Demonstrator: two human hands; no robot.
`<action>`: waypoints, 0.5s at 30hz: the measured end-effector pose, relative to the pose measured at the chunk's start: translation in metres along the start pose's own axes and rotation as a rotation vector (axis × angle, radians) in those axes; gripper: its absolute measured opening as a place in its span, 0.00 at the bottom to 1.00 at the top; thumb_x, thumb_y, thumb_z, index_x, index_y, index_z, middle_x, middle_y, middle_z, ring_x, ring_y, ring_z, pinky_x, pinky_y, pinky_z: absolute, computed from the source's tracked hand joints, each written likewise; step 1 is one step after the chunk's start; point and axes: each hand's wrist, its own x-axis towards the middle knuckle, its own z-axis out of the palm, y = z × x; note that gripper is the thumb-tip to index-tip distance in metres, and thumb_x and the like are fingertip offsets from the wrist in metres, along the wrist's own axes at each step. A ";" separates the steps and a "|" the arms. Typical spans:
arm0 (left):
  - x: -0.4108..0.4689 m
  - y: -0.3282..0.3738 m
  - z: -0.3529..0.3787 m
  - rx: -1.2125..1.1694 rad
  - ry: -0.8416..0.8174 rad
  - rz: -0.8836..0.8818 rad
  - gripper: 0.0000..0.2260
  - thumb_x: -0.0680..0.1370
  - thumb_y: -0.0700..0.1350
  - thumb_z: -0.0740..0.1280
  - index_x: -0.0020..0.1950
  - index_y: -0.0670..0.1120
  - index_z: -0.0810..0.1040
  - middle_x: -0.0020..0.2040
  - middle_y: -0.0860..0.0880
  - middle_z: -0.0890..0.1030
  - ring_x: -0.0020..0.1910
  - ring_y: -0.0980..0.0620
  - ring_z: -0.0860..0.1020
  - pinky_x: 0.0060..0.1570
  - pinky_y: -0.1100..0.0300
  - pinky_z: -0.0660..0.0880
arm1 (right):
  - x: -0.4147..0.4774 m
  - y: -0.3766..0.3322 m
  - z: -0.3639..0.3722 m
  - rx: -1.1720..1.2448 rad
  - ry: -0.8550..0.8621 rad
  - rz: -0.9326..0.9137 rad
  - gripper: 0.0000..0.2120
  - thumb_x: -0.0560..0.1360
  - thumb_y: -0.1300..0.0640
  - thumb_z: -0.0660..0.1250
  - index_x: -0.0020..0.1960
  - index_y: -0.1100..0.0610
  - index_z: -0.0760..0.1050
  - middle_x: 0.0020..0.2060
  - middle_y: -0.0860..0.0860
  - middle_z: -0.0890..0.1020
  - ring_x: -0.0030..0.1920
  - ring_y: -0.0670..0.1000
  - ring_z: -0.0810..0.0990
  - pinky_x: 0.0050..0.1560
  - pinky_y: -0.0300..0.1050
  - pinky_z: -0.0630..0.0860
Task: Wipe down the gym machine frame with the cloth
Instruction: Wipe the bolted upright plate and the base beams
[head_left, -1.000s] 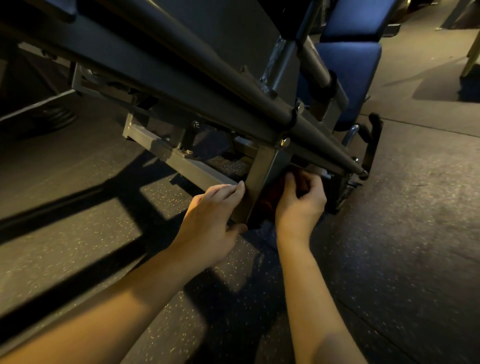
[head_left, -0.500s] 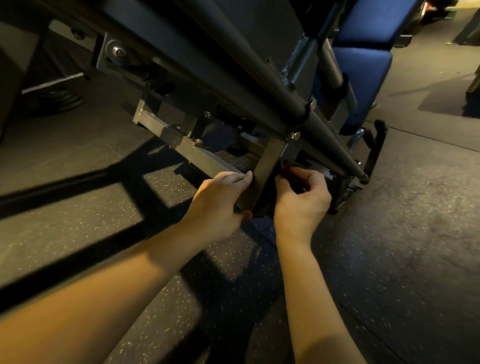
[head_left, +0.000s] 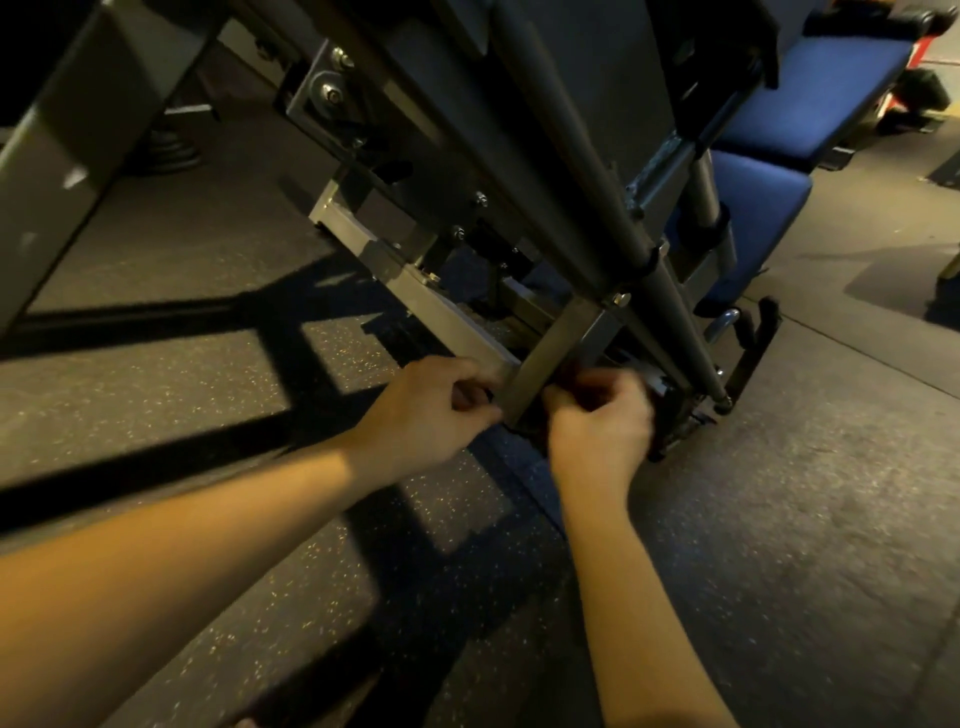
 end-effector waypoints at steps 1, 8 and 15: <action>-0.003 0.002 0.005 -0.038 -0.004 -0.006 0.10 0.79 0.48 0.71 0.57 0.61 0.77 0.48 0.64 0.77 0.50 0.71 0.75 0.45 0.74 0.70 | -0.008 0.005 0.005 -0.025 -0.113 0.076 0.14 0.74 0.61 0.75 0.57 0.50 0.77 0.51 0.46 0.82 0.50 0.44 0.82 0.56 0.47 0.82; -0.019 0.009 0.011 -0.379 -0.146 -0.152 0.10 0.79 0.53 0.71 0.60 0.58 0.81 0.53 0.58 0.83 0.52 0.65 0.81 0.55 0.68 0.77 | -0.015 0.013 -0.005 0.317 -0.126 0.172 0.04 0.78 0.59 0.72 0.53 0.54 0.82 0.46 0.49 0.86 0.47 0.45 0.86 0.42 0.36 0.81; 0.008 0.010 0.026 -0.490 0.177 -0.267 0.03 0.78 0.47 0.74 0.51 0.51 0.85 0.44 0.51 0.87 0.44 0.56 0.86 0.51 0.51 0.84 | -0.002 -0.012 -0.002 0.485 -0.254 0.223 0.16 0.86 0.52 0.58 0.57 0.60 0.81 0.48 0.55 0.88 0.53 0.55 0.86 0.61 0.57 0.80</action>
